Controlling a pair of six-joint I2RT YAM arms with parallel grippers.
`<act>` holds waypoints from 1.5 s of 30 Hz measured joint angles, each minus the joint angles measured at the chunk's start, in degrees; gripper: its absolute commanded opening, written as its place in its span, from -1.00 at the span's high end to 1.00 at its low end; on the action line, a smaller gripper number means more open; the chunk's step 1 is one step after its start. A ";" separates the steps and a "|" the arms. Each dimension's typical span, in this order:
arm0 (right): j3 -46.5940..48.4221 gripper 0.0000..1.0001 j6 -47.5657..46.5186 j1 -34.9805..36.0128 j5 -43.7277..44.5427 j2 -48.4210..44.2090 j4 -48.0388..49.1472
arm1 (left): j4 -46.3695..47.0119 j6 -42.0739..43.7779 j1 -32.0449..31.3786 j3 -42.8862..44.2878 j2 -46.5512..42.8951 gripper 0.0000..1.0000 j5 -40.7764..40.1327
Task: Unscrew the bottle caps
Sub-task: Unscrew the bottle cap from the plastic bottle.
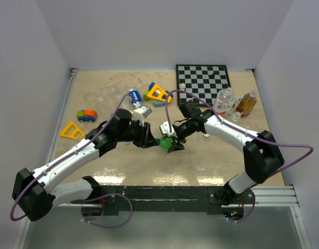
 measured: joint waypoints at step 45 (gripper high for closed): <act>0.00 1.00 -2.38 -0.17 0.44 0.15 -2.23 | 13.64 46.88 0.81 -14.25 -23.30 -0.68 7.04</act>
